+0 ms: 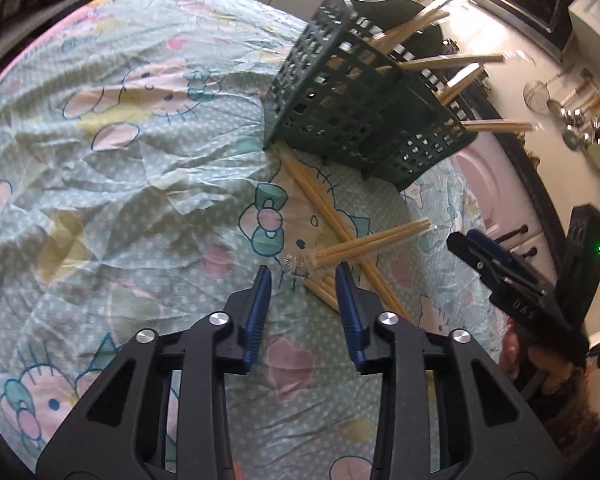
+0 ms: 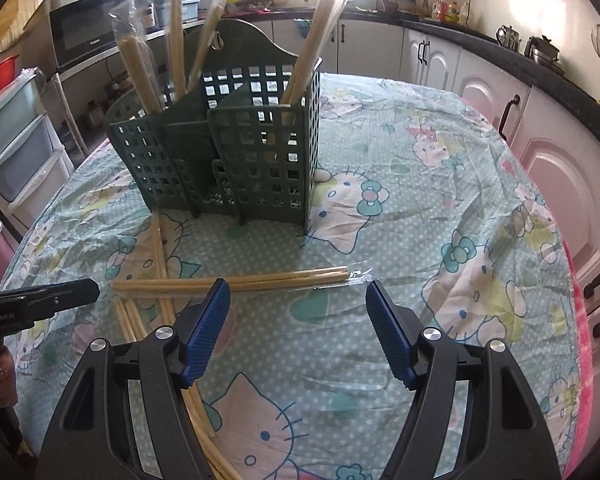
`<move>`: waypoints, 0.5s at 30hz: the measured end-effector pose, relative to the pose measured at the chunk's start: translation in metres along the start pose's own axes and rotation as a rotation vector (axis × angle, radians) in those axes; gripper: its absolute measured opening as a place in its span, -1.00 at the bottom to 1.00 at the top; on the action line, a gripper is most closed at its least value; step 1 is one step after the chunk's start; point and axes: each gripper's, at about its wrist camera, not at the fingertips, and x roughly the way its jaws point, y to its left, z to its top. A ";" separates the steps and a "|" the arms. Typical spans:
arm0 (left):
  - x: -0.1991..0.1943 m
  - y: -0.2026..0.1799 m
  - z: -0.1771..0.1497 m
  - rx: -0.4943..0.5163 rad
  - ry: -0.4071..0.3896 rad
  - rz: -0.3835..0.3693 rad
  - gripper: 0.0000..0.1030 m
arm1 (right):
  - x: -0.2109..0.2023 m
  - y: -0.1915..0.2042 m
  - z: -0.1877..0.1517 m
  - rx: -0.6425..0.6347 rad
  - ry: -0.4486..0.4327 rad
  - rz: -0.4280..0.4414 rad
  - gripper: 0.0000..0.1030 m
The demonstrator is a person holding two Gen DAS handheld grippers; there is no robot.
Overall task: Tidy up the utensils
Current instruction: 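Close the left tool on a wrapped chopstick while the right tool grasps another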
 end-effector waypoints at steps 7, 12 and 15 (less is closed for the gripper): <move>0.009 0.014 0.002 -0.091 0.016 -0.038 -0.74 | 0.017 -0.010 0.006 0.117 0.043 0.007 0.31; 0.013 0.019 0.003 -0.106 0.016 -0.052 -0.77 | 0.033 -0.021 0.010 0.244 0.101 0.003 0.08; 0.015 0.021 0.004 -0.111 0.016 -0.054 -0.83 | 0.044 -0.033 0.009 0.357 0.142 0.021 0.00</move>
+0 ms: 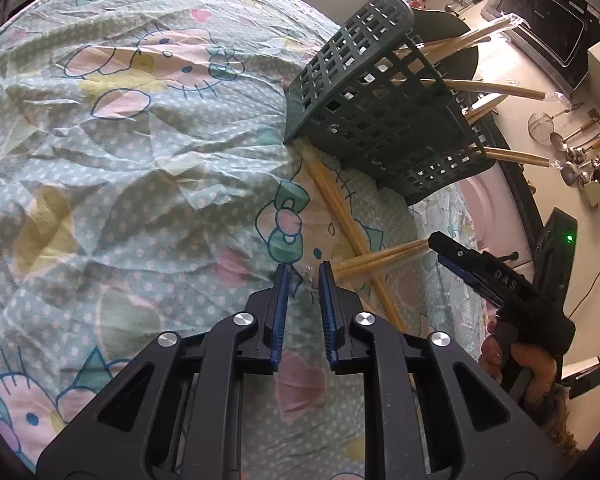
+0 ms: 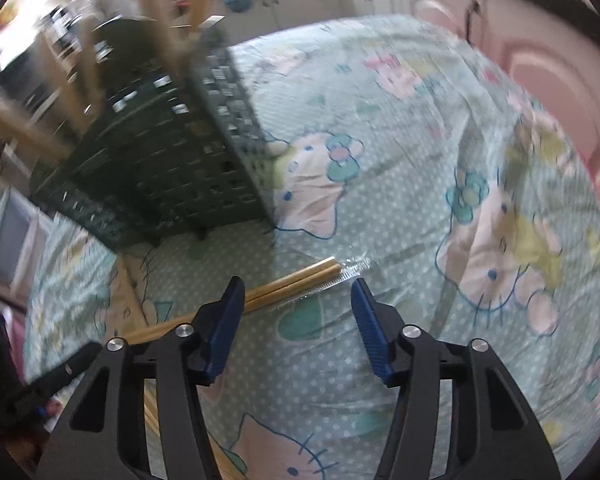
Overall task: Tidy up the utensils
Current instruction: 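Close the left tool on a wrapped chopstick while the right tool grasps another, then carry the left tool's chopstick over the basket while the right tool carries its chopstick there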
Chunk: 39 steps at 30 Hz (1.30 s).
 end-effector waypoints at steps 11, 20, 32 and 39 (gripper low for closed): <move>0.003 0.008 0.002 -0.017 -0.003 -0.024 -0.93 | 0.015 -0.029 0.020 0.216 0.002 0.033 -0.69; 0.000 0.011 0.001 -0.014 0.000 -0.036 -0.96 | 0.015 -0.044 0.031 0.252 -0.030 0.098 -0.86; -0.027 -0.005 0.007 0.017 -0.034 -0.123 -0.99 | -0.025 -0.052 0.032 0.196 -0.115 0.167 -0.88; -0.045 -0.027 0.008 0.077 -0.070 -0.148 -0.99 | -0.061 -0.031 0.025 0.064 -0.180 0.186 -0.89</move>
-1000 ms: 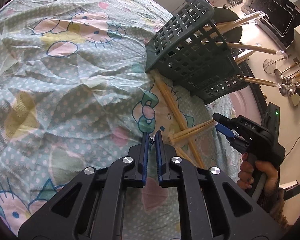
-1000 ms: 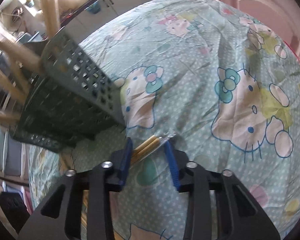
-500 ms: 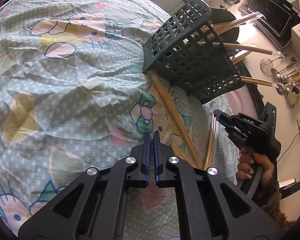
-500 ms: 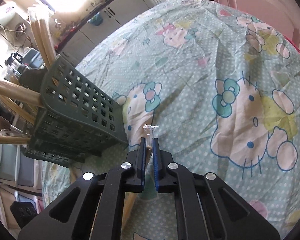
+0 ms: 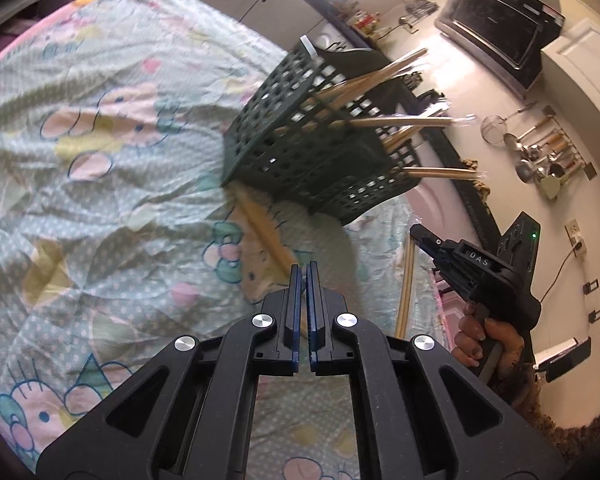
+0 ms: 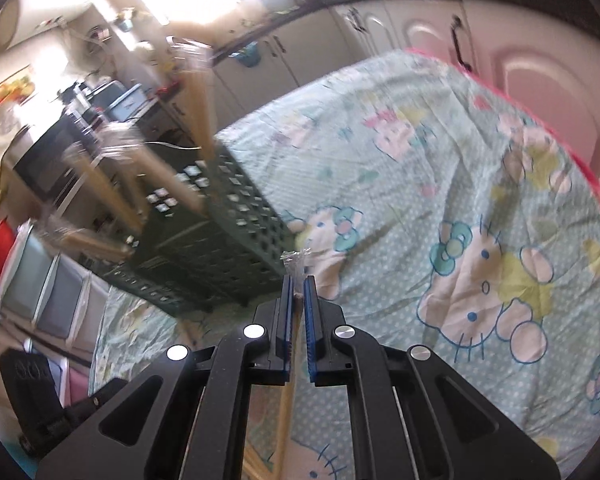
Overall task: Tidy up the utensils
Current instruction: 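Carry the left tool's chopstick over the basket while the right tool carries its chopstick there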
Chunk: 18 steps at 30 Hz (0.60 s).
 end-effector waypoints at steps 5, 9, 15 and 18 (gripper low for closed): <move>-0.009 -0.016 0.004 0.039 -0.027 -0.012 -0.99 | -0.020 0.022 -0.002 -0.083 -0.031 0.036 -0.89; -0.018 -0.030 0.010 0.073 -0.052 -0.024 -0.99 | -0.033 0.039 -0.001 -0.138 -0.060 0.063 -0.89; -0.031 -0.050 0.017 0.122 -0.089 -0.047 -0.99 | -0.054 0.063 -0.002 -0.220 -0.104 0.089 -0.89; -0.039 -0.061 0.020 0.148 -0.105 -0.059 -0.99 | -0.062 0.071 0.000 -0.255 -0.125 0.098 -0.89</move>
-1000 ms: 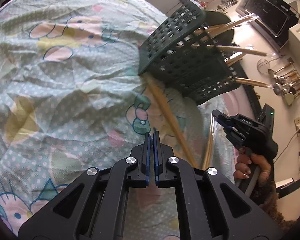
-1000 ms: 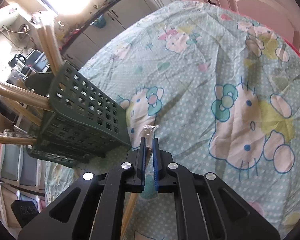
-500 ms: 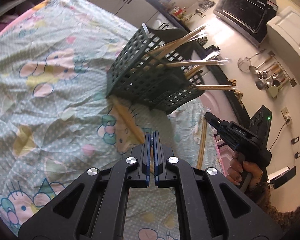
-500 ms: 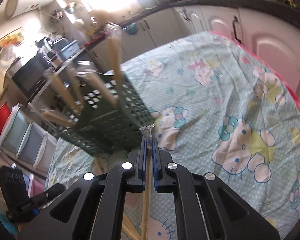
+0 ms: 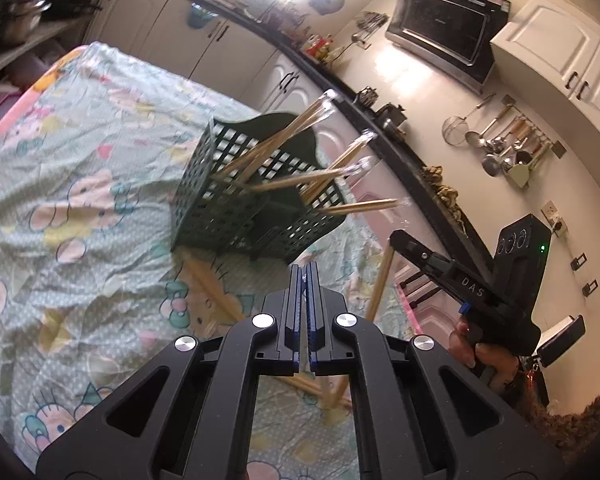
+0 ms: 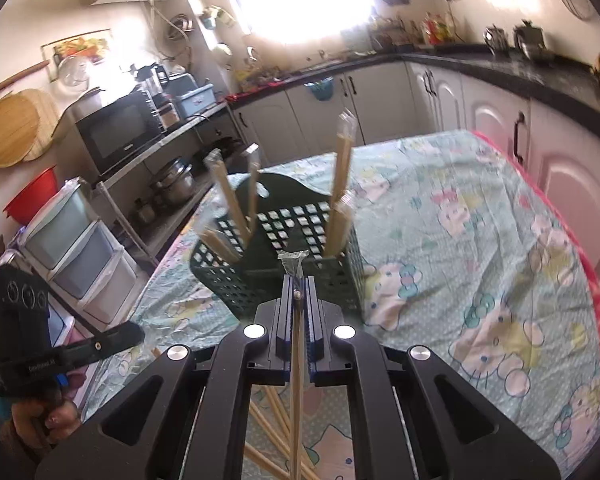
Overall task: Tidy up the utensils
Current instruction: 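Carry the left tool's chopstick over the basket while the right tool carries its chopstick there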
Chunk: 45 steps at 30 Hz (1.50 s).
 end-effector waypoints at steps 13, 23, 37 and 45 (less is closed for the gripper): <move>-0.016 -0.035 0.024 0.099 -0.059 -0.032 -0.99 | -0.018 0.024 0.018 -0.086 -0.066 0.017 -0.89; -0.028 -0.049 0.045 0.150 -0.107 -0.037 -0.99 | -0.025 0.040 0.029 -0.130 -0.096 0.039 -0.89; -0.043 -0.071 0.072 0.211 -0.170 -0.044 -0.99 | -0.042 0.053 0.048 -0.158 -0.149 0.053 -0.89; -0.059 -0.091 0.101 0.272 -0.236 -0.041 -0.99 | -0.056 0.063 0.072 -0.210 -0.205 0.037 -0.89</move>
